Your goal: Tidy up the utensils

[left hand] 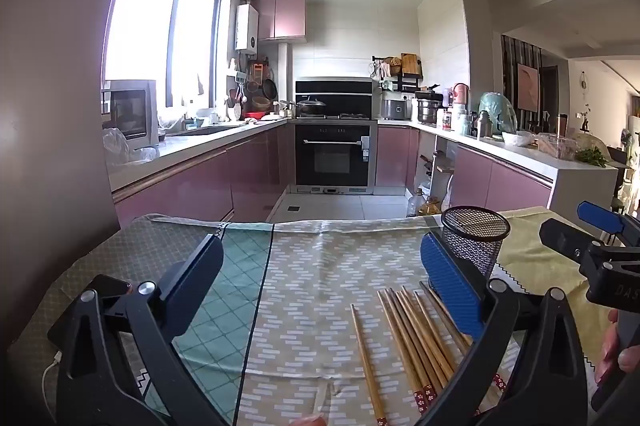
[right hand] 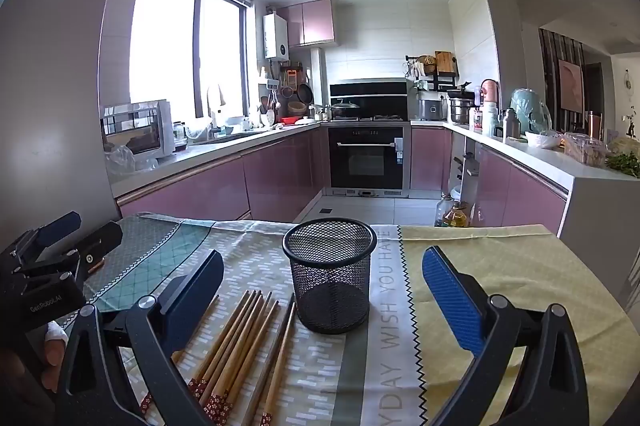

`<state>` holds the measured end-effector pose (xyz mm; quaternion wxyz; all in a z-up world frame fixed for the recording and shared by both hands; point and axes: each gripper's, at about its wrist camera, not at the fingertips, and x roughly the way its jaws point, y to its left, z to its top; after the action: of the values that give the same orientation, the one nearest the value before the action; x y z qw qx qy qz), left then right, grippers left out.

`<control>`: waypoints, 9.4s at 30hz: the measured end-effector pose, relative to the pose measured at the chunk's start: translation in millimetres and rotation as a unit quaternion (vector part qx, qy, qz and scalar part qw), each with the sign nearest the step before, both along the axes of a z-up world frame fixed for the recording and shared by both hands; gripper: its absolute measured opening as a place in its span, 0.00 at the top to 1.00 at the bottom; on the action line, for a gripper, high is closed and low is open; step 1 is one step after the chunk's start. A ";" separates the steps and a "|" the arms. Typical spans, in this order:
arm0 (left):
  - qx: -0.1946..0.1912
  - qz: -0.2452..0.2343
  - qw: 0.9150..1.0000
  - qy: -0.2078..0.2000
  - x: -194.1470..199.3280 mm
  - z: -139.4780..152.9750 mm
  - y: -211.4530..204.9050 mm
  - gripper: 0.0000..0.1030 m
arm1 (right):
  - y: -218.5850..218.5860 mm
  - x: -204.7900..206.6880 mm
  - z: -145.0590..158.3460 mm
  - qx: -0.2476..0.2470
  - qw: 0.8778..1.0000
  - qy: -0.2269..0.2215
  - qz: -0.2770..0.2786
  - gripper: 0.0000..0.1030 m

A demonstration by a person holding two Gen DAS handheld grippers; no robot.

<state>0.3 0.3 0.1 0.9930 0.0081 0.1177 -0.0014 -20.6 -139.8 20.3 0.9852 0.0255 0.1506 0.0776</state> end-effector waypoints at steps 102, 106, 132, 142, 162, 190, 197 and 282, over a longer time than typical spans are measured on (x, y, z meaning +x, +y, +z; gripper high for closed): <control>-0.003 -0.025 0.996 0.083 25.3 -19.8 -1.4 0.06 | -1.6 26.9 -25.5 -0.006 0.994 0.106 0.041 0.06; 0.004 -0.037 0.992 0.122 34.9 -32.5 -1.9 0.06 | 3.4 37.3 -43.9 -0.012 0.986 0.157 0.054 0.06; 0.049 -0.144 0.939 0.308 91.9 -98.4 -37.2 0.59 | 48.5 77.0 -85.3 -0.076 0.947 0.288 0.118 0.66; 0.022 -0.136 0.941 0.310 96.0 -94.8 -36.8 0.91 | 39.4 81.1 -85.1 -0.030 0.944 0.298 0.139 0.94; -0.065 -0.233 0.950 0.197 69.4 17.6 -13.7 0.93 | -20.0 52.6 11.2 0.082 0.962 0.171 0.198 0.95; -0.088 -0.268 0.955 0.093 149.0 119.0 -100.6 0.93 | -62.0 117.6 83.3 0.067 0.982 0.083 0.156 0.95; -0.050 -0.284 0.943 0.165 166.6 76.5 -127.1 0.93 | -47.8 138.5 50.5 0.047 0.972 0.159 0.169 0.95; 0.029 -0.190 0.923 0.332 98.9 -93.2 -44.6 0.67 | 52.1 78.9 -81.8 -0.050 0.937 0.305 0.162 0.84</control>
<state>99.2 -44.3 -93.1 0.8772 0.0579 0.4372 -0.1896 58.3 -87.7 -61.5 0.8662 -0.0259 0.4495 0.2167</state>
